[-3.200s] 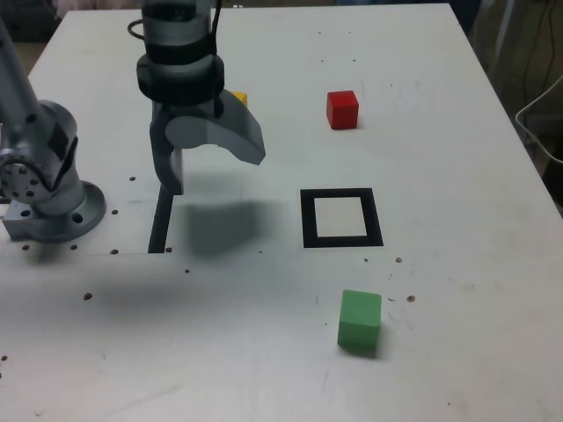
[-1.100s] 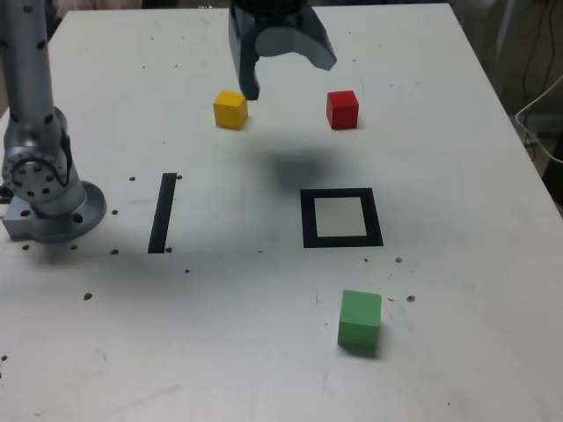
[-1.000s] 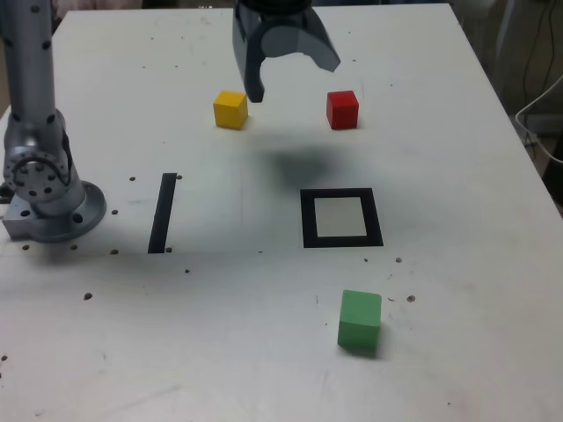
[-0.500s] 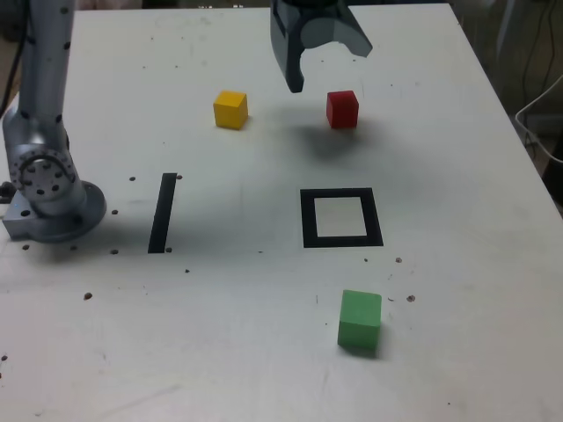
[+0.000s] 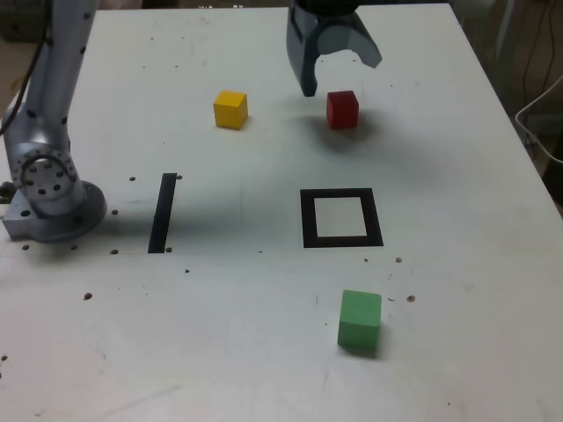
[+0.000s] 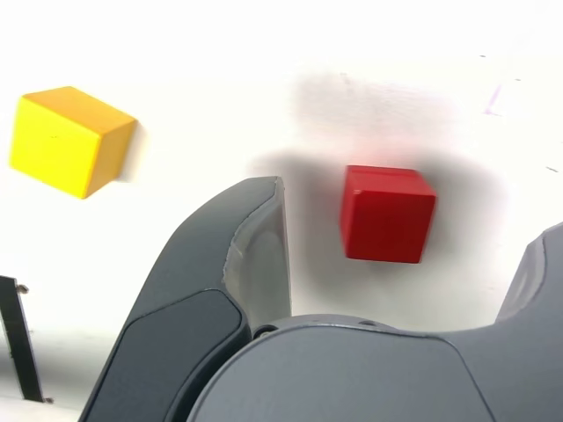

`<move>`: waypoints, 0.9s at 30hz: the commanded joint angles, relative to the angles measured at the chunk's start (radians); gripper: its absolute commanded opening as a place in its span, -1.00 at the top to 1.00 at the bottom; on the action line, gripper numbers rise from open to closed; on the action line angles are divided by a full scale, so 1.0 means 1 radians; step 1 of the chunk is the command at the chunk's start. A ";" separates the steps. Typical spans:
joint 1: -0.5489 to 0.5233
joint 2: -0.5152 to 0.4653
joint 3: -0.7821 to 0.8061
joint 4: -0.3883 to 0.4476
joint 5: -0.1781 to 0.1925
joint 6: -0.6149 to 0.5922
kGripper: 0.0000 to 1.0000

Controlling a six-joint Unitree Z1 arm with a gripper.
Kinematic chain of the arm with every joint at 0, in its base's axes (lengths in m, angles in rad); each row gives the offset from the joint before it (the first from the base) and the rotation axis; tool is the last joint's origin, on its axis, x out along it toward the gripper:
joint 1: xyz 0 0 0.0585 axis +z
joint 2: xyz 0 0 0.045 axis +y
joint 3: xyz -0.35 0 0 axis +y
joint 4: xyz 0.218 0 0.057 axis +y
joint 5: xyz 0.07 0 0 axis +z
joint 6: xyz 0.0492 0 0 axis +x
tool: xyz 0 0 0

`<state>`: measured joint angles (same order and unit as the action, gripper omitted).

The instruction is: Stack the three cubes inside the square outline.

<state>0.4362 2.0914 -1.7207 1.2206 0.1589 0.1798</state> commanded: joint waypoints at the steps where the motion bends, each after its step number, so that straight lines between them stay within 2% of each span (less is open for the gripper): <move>1: -0.006 0.026 -0.015 0.005 0.000 0.001 -0.82; 15: -0.028 0.099 -0.027 0.003 0.012 -0.017 -0.75; 27: -0.028 0.121 -0.035 -0.017 0.013 -0.029 -0.34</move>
<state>0.4097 2.2060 -1.7515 1.2054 0.1681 0.1532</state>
